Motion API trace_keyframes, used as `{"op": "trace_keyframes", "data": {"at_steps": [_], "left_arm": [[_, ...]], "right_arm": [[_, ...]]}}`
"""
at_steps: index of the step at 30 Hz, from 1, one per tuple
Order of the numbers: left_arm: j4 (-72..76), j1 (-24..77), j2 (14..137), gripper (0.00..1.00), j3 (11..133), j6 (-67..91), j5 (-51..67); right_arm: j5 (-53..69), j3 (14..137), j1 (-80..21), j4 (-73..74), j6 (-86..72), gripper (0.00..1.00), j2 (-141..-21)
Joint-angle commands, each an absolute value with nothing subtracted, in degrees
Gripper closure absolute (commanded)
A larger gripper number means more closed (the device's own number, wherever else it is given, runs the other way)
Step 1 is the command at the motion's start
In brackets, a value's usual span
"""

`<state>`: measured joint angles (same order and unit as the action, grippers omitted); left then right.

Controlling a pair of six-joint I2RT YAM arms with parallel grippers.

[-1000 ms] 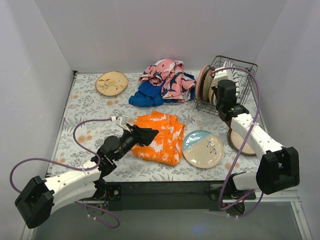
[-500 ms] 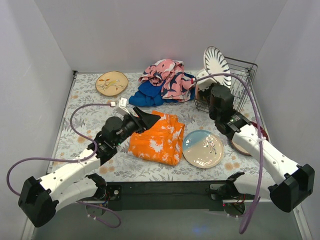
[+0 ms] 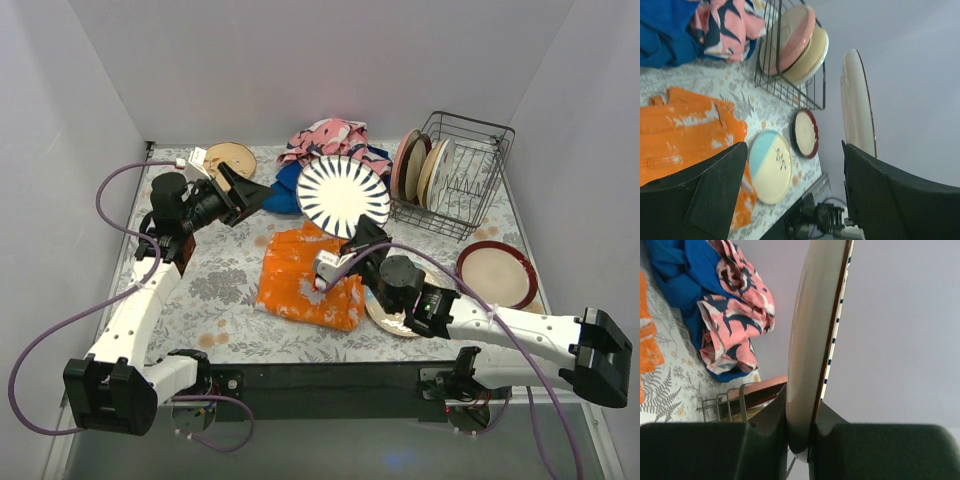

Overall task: Unload the plates from the dish rack
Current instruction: Place the plate at the center of the board.

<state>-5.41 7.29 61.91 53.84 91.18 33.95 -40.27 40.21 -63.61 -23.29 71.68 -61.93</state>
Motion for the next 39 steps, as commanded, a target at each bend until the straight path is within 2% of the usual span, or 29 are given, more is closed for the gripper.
{"op": "trace_keyframes", "data": {"at_steps": [1, 10, 15, 18, 19, 25, 27, 29, 30, 31, 34, 37, 38, 39], "left_arm": [[-10.89, 6.94, 62.4, 0.22, 57.74, 84.56, 44.73], [-10.56, 6.86, 60.47, 0.23, 56.52, 84.81, 47.19], [-7.3, 6.86, 60.2, 0.28, 51.6, 85.43, 48.69], [-5.63, 6.86, 60.99, 0.39, 49.4, 84.64, 49.22], [-5.63, 6.94, 61.43, 0.46, 48.79, 84.29, 49.13], [-5.36, 6.94, 64.33, 0.52, 47.72, 82.71, 47.55], [-5.1, 6.94, 65.56, 0.58, 47.55, 82.79, 48.51], [-3.35, 6.94, 66.27, 0.71, 47.03, 84.1, 50.0], [-2.56, 6.86, 66.53, 0.96, 46.24, 84.81, 51.31], [-1.68, 6.94, 66.53, 1.0, 45.88, 85.51, 51.24], [1.91, 6.94, 66.27, 1.0, 44.12, 88.76, 50.72], [5.52, 6.86, 67.84, 1.0, 43.86, 92.8, 52.54], [6.15, 6.86, 68.46, 1.0, 44.03, 93.77, 53.08], [6.59, 6.77, 69.08, 1.0, 44.29, 95.43, 53.43]], "right_arm": [[-44.99, 37.62, -69.43, -44.55, 84.89, 0.99, -60.11], [-47.46, 35.16, -75.23, -56.57, 92.54, 0.99, -65.3], [-46.15, 36.03, -75.32, -60.47, 93.78, 0.99, -69.6], [-45.71, 37.35, -75.32, -60.64, 93.16, 0.99, -71.71], [-45.7, 37.7, -75.32, -60.73, 93.08, 0.99, -72.15], [-45.35, 39.46, -75.24, -60.73, 92.46, 0.99, -76.99], [-44.65, 39.46, -75.23, -60.73, 91.06, 0.99, -78.22], [-44.21, 39.81, -75.15, -60.82, 89.83, 0.99, -79.27], [-44.12, 39.99, -74.89, -60.73, 88.61, 0.99, -79.54], [-43.69, 39.99, -74.71, -60.82, 87.81, 0.99, -79.8], [-43.33, 39.99, -74.09, -60.82, 85.09, 0.99, -80.94], [-43.24, 39.38, -73.65, -60.73, 82.1, 0.79, -82.53], [-43.24, 38.5, -73.65, -60.73, 81.31, 0.66, -82.53], [-43.24, 38.15, -73.65, -60.73, 80.6, 0.62, -82.53]]}}
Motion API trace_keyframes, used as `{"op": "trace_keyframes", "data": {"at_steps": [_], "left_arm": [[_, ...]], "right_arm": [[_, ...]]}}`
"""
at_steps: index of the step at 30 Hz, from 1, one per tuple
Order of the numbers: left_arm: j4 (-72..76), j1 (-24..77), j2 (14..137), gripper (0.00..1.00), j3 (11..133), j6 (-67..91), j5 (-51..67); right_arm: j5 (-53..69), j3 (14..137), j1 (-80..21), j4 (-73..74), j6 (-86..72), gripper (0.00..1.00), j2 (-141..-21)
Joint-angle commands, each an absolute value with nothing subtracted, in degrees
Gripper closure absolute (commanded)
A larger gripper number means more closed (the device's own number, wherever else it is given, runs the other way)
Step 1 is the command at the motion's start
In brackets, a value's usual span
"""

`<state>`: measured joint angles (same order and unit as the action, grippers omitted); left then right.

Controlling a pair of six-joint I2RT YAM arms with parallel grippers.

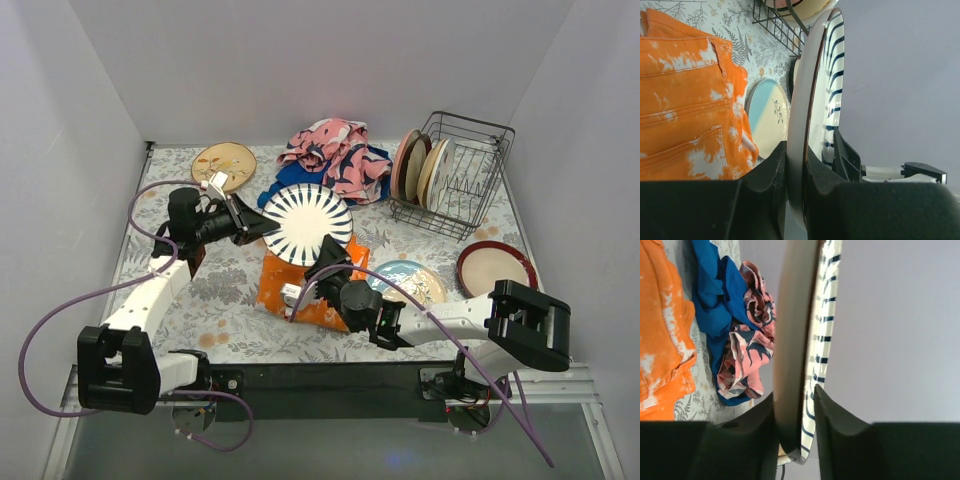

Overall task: Unload the plates from the dish rack
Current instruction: Place the plate at the center of the board.

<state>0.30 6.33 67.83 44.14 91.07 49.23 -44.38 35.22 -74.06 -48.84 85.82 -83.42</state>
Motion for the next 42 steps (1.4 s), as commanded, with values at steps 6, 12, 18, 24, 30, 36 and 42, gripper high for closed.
{"op": "trace_keyframes", "data": {"at_steps": [6, 12, 18, 24, 30, 36, 42], "left_arm": [[5.36, 1.68, 70.23, 1.0, 47.81, 98.17, 52.3], [6.15, -9.3, 70.57, 1.0, 47.37, 100.46, 50.19], [1.68, -17.13, 67.33, 1.0, 46.15, 96.34, 38.8], [4.64, -24.25, 65.29, 1.0, 40.8, 98.78, 31.64], [11.07, -26.89, 72.33, 1.0, 36.48, 102.48, 30.42], [9.67, -27.25, 75.41, 1.0, 35.6, 99.76, 23.04], [19.13, -28.21, 77.42, 1.0, 32.35, 100.2, 19.94]], "right_arm": [[-41.58, 35.08, -74.18, -51.79, 68.58, 0.27, -79.28], [-40.34, 33.57, -76.46, -43.36, 52.41, 0.07, -73.22], [-42.81, 41.3, -77.08, -25.61, 24.76, 0.05, -63.04], [-36.14, 41.14, -76.99, -11.69, 8.01, 0.06, -54.15], [-36.73, 36.65, -77.08, -11.69, 2.73, 0.08, -46.33], [-39.9, 34.9, -76.99, -11.69, 1.41, 0.08, -43.07], [-39.55, 34.28, -76.99, -11.78, 0.88, 0.09, -41.31]]}}
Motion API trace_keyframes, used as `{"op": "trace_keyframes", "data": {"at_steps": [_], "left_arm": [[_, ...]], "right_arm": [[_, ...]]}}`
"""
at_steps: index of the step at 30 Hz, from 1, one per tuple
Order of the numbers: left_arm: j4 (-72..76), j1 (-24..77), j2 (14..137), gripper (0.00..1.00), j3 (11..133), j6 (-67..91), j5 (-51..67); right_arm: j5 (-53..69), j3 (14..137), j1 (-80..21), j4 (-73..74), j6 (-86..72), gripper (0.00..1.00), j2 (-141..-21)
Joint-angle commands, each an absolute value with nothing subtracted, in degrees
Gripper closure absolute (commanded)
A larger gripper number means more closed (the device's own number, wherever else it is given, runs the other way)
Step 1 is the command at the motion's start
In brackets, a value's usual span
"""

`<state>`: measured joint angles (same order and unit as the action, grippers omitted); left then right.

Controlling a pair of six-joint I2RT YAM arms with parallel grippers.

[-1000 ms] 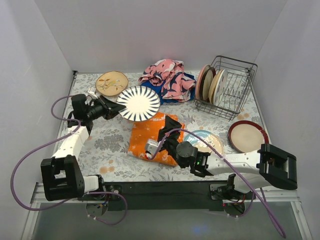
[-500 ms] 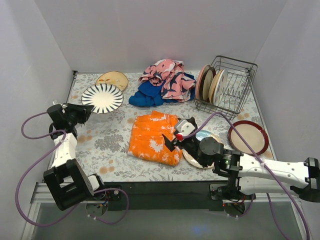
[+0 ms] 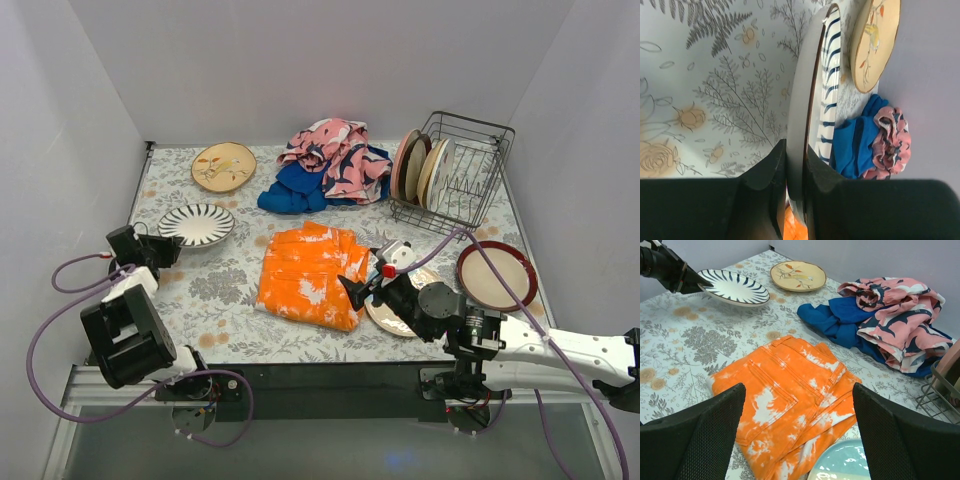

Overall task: Unload the plates from the dish rack
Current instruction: Place the plate at the center of the board.

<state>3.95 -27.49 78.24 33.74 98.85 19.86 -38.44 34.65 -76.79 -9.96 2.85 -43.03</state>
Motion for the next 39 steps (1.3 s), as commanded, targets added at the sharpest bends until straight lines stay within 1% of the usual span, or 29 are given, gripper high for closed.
{"op": "trace_keyframes", "data": {"at_steps": [1, 6, 9, 10, 13, 17, 19, 22, 25, 27, 29, 30, 33, 35, 36, 37, 39], "left_arm": [[19.16, -28.21, 78.39, 1.0, 32.87, 100.02, 19.6], [14.16, -28.13, 84.19, 0.99, 36.91, 97.91, 18.46], [12.84, -28.13, 85.51, 0.93, 36.56, 97.03, 17.14], [11.96, -28.21, 85.95, 0.87, 36.65, 96.68, 15.57], [8.45, -28.21, 88.94, 0.8, 38.57, 94.13, 13.37], [1.6, -28.21, 91.05, 0.79, 38.94, 94.48, 9.25], [0.27, -28.21, 90.7, 0.77, 38.67, 94.66, 7.48], [-2.02, -28.13, 89.74, 0.7, 38.15, 94.48, 6.07], [-3.59, -27.86, 87.73, 0.57, 37.71, 94.22, 3.97], [-5.8, -27.77, 86.31, 0.52, 36.74, 95.09, 1.07], [-7.11, -27.77, 84.73, 0.51, 36.39, 95.27, 0.7], [-8.08, -27.77, 84.38, 0.47, 36.65, 95.71, -1.56], [-12.56, -27.77, 83.06, 0.41, 38.05, 97.29, -3.68], [-16.15, -27.77, 81.49, 0.35, 38.84, 98.61, -6.32], [-17.22, -27.86, 80.87, 0.34, 39.37, 99.48, -6.85], [-17.84, -27.77, 80.25, 0.32, 40.33, 99.67, -7.29], [-18.46, -27.16, 77.89, 0.31, 41.13, 99.93, -7.12]], "right_arm": [[-39.72, 34.19, -76.99, -11.78, 0.88, 0.09, -41.13], [-41.4, 33.66, -76.9, -11.87, 0.88, 0.08, -39.99], [-41.48, 33.57, -76.9, -12.04, 0.88, 0.09, -39.64], [-41.66, 33.49, -76.9, -11.95, 0.88, 0.09, -39.64], [-42.01, 33.49, -76.9, -12.04, 0.88, 0.09, -40.08], [-42.62, 33.57, -76.9, -12.3, 1.05, 0.09, -41.04], [-42.63, 33.75, -76.9, -12.3, 1.14, 0.08, -41.4], [-42.71, 33.49, -76.99, -12.3, 1.05, 0.09, -41.05], [-45.25, 32.96, -76.9, -12.83, 0.97, 0.09, -41.31], [-48.51, 33.13, -76.9, -12.92, 0.7, 0.09, -42.71], [-49.57, 33.66, -76.9, -12.83, 0.44, 0.09, -43.85], [-49.4, 33.75, -76.9, -12.92, 0.44, 0.09, -43.94], [-50.27, 33.49, -76.9, -12.83, 0.35, 0.09, -43.77], [-52.72, 33.31, -76.82, -12.83, -2.02, 0.09, -43.86], [-54.04, 33.4, -76.82, -12.92, -2.89, 0.07, -44.12], [-55.27, 33.57, -76.73, -12.48, -3.6, 0.02, -44.56], [-56.86, 35.23, -76.73, -9.95, -4.83, 0.01, -46.14]]}}
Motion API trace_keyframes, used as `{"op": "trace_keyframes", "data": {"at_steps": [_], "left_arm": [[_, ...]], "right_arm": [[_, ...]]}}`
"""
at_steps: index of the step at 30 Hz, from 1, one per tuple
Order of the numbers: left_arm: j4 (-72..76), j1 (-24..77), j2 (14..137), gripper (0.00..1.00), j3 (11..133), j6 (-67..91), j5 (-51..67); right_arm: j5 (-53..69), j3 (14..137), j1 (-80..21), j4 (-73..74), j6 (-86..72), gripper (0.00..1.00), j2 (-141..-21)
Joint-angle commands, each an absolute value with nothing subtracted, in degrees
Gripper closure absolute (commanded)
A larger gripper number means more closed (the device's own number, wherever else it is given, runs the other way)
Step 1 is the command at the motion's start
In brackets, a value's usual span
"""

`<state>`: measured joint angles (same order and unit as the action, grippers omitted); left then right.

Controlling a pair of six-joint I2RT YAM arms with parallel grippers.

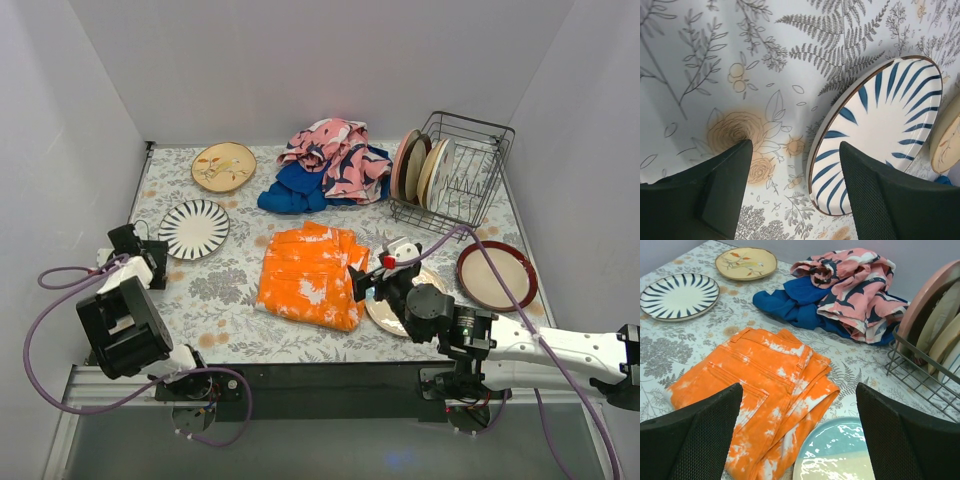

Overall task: Unload the plates from the dish rack
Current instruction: Place the plate at the center of the board, then unload the plate from the dish rack.

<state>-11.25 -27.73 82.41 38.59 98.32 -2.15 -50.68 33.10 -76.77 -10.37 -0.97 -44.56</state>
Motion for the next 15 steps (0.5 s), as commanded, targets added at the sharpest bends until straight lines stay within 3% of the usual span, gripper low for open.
{"op": "trace_keyframes", "data": {"at_steps": [1, 5, 9, 15], "left_arm": [[-18.37, -26.9, 77.09, 0.3, 42.0, 100.02, -6.86], [-14.51, -22.86, 76.64, 0.3, 45.52, 96.07, -0.19], [-9.33, -9.63, 78.04, 0.3, 48.69, 90.89, 5.18], [3.95, 7.88, 78.14, 0.29, 46.5, 89.21, 13.17]], "right_arm": [[-57.13, 35.77, -76.73, -9.24, -5.01, 0.02, -46.58], [-57.13, 36.91, -76.12, -7.03, -5.8, 0.02, -48.25], [-53.98, 38.41, -72.96, -3.26, -8.6, 0.02, -49.04], [-36.94, 40.78, -54.96, 3.69, -13.71, 0.04, -51.15]]}}
